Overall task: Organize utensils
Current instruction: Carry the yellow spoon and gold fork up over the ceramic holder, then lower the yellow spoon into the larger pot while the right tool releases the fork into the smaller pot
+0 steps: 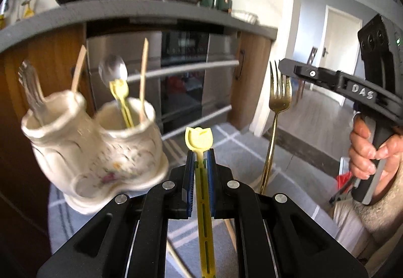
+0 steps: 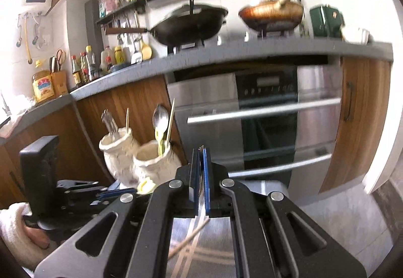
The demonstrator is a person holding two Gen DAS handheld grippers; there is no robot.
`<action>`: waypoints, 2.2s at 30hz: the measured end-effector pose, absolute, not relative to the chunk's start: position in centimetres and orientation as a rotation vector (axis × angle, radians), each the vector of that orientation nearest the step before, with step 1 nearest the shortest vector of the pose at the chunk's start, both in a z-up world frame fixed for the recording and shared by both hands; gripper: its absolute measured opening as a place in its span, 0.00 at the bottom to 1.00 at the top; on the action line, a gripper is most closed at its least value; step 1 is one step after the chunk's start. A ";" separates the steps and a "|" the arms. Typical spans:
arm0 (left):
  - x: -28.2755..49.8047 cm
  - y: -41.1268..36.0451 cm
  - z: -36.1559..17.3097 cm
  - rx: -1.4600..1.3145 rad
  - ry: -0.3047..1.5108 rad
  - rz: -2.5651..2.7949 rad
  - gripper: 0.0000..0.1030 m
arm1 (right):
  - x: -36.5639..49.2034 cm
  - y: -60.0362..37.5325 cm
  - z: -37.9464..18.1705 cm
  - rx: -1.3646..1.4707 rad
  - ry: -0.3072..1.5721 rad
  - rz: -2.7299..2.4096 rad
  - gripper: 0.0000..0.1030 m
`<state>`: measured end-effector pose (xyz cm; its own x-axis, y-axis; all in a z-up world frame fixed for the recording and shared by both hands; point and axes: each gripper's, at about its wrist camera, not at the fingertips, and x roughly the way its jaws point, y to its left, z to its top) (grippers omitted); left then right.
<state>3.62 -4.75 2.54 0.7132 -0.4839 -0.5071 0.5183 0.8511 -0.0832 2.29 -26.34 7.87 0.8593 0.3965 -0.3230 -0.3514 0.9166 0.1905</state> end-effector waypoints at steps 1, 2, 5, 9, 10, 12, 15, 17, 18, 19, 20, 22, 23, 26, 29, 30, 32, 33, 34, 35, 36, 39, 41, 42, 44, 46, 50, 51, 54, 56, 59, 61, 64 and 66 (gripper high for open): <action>3.6 -4.3 3.2 0.061 0.520 -0.547 0.10 | 2.4 -26.0 8.3 0.119 0.360 0.390 0.02; 3.8 -3.8 3.7 0.055 0.505 -0.542 0.10 | 2.6 -25.7 8.8 0.111 0.354 0.387 0.02; 3.8 -2.0 6.0 0.027 0.448 -0.515 0.10 | 3.6 -24.2 10.1 0.090 0.342 0.368 0.02; 4.6 0.7 9.0 0.002 0.363 -0.465 0.10 | 5.4 -22.7 11.9 0.084 0.313 0.336 0.02; 5.0 1.4 9.7 -0.005 0.335 -0.445 0.10 | 6.0 -22.3 12.4 0.087 0.303 0.329 0.02; 6.0 2.9 11.0 -0.027 0.292 -0.413 0.10 | 7.1 -21.7 13.3 0.096 0.286 0.307 0.02; 7.2 4.3 11.7 -0.049 0.252 -0.383 0.10 | 8.4 -21.1 14.1 0.111 0.270 0.284 0.02; 8.5 5.0 11.6 -0.067 0.241 -0.364 0.10 | 9.3 -20.7 14.6 0.122 0.252 0.266 0.02; 9.3 5.1 11.4 -0.075 0.239 -0.361 0.10 | 9.7 -20.5 14.8 0.127 0.243 0.255 0.02; 9.9 5.4 11.3 -0.092 0.233 -0.365 0.10 | 9.9 -20.4 14.9 0.129 0.232 0.244 0.02; 10.4 5.6 11.2 -0.105 0.227 -0.369 0.10 | 10.1 -20.3 15.0 0.129 0.221 0.235 0.02; 11.1 5.6 10.7 -0.107 0.218 -0.363 0.10 | 10.5 -20.2 15.1 0.133 0.197 0.213 0.02; 11.3 5.6 10.4 -0.105 0.210 -0.367 0.10 | 10.6 -20.2 15.1 0.136 0.183 0.203 0.02; 12.0 4.9 9.5 -0.073 0.188 -0.351 0.10 | 10.8 -20.1 14.8 0.137 0.146 0.177 0.02; 12.3 4.1 8.4 -0.045 0.165 -0.340 0.10 | 11.0 -19.8 14.0 0.124 0.127 0.164 0.02; 12.2 3.7 8.0 -0.020 0.147 -0.330 0.10 | 11.0 -19.7 13.7 0.117 0.122 0.163 0.02; 12.1 3.2 7.4 0.011 0.124 -0.316 0.10 | 11.1 -19.4 13.2 0.105 0.125 0.166 0.02; 12.1 3.0 7.1 0.024 0.118 -0.312 0.10 | 11.1 -19.3 12.9 0.100 0.127 0.168 0.02; 12.1 2.9 6.9 0.035 0.115 -0.310 0.10 | 11.2 -19.2 12.6 0.093 0.129 0.171 0.02; 12.1 2.7 6.7 0.047 0.113 -0.305 0.10 | 11.2 -19.1 12.3 0.089 0.130 0.174 0.02; 12.0 2.6 6.4 0.058 0.107 -0.301 0.10 | 11.1 -19.0 12.1 0.089 0.129 0.175 0.02; 12.0 2.6 5.8 0.069 0.115 -0.293 0.10 | 11.0 -18.8 11.3 0.084 0.132 0.187 0.02; 12.0 2.8 5.5 0.067 0.130 -0.295 0.10 | 10.9 -18.5 10.8 0.071 0.146 0.206 0.03; 11.8 2.9 5.4 0.065 0.137 -0.299 0.10 | 10.9 -18.3 10.6 0.065 0.149 0.212 0.02; 11.7 3.1 5.3 0.071 0.151 -0.306 0.10 | 10.7 -17.9 10.1 0.043 0.147 0.223 0.02; 11.2 3.4 5.2 0.079 0.165 -0.313 0.10 | 10.6 -17.4 9.8 0.012 0.152 0.243 0.02; 10.5 4.3 5.1 0.058 0.203 -0.334 0.10 | 10.4 -16.7 9.2 -0.022 0.151 0.267 0.03; 10.4 4.5 5.1 0.050 0.217 -0.341 0.10 | 10.4 -16.5 9.1 -0.029 0.154 0.273 0.02; 10.0 5.0 4.7 0.057 0.255 -0.347 0.10 | 10.4 -16.2 8.9 -0.033 0.161 0.284 0.03; 9.8 5.1 4.5 0.062 0.267 -0.349 0.10 | 10.5 -16.1 8.9 -0.035 0.169 0.292 0.03; 9.7 5.4 4.1 0.062 0.295 -0.355 0.10 | 10.6 -15.9 8.7 -0.033 0.182 0.298 0.03; 9.7 5.4 3.9 0.065 0.312 -0.354 0.10 | 10.8 -15.8 8.5 -0.026 0.193 0.303 0.03; 9.9 5.4 3.6 0.074 0.344 -0.355 0.10 | 11.1 -15.7 8.1 -0.024 0.203 0.298 0.04; 10.0 5.4 3.5 0.070 0.361 -0.360 0.10 | 11.1 -15.7 8.0 -0.025 0.200 0.295 0.04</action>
